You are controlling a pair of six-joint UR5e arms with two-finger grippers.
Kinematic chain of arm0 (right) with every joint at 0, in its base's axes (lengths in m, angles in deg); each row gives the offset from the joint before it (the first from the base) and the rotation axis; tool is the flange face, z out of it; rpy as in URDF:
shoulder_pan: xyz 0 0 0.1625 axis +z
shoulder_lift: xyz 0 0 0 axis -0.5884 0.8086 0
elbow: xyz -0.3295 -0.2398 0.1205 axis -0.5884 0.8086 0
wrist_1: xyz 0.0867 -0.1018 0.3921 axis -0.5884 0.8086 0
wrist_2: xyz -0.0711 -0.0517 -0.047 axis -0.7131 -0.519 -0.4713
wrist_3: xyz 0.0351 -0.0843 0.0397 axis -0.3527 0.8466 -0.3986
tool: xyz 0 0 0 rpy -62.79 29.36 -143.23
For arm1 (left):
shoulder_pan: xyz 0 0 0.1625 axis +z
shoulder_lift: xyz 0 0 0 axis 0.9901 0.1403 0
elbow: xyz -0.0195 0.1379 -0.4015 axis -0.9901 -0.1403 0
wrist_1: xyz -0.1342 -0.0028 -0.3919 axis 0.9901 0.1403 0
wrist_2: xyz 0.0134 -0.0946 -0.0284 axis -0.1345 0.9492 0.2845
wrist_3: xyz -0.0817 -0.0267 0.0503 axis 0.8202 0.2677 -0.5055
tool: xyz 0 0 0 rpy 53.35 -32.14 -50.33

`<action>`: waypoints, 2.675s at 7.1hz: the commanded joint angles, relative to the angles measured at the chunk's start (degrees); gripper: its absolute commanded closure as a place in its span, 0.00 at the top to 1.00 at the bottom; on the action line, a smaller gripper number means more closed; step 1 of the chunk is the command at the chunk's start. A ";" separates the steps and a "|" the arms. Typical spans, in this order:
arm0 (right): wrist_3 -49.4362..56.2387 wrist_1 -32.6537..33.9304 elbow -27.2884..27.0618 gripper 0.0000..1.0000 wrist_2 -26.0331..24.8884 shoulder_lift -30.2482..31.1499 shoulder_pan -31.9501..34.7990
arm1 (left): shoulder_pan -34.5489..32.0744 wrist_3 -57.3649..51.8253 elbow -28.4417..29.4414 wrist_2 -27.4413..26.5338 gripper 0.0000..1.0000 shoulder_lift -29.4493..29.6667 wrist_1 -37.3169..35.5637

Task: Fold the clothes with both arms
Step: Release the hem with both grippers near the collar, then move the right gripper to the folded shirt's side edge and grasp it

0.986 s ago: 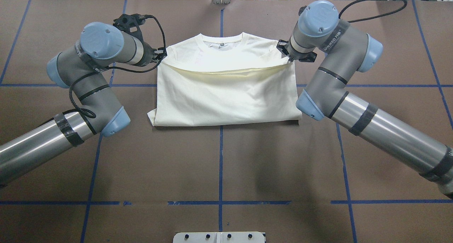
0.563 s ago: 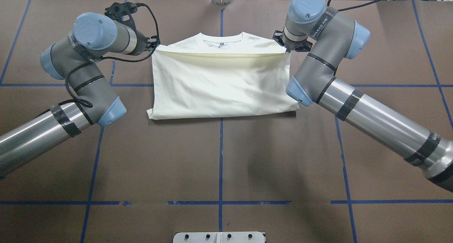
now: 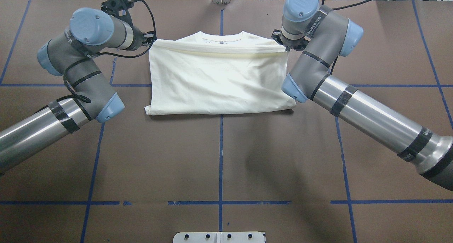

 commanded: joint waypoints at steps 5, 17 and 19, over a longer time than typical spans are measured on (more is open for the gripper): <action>0.09 -2.18 3.66 0.00 -2.43 -2.96 -0.28 | 1.09 -0.02 3.23 0.08 0.14 0.00 3.51; -5.69 -8.88 -18.60 1.00 8.29 15.56 -4.65 | 1.18 0.15 2.88 0.17 0.21 0.27 3.60; -10.10 -10.10 -21.61 1.00 7.06 19.00 -6.78 | 1.18 0.33 2.79 0.17 0.21 0.18 3.60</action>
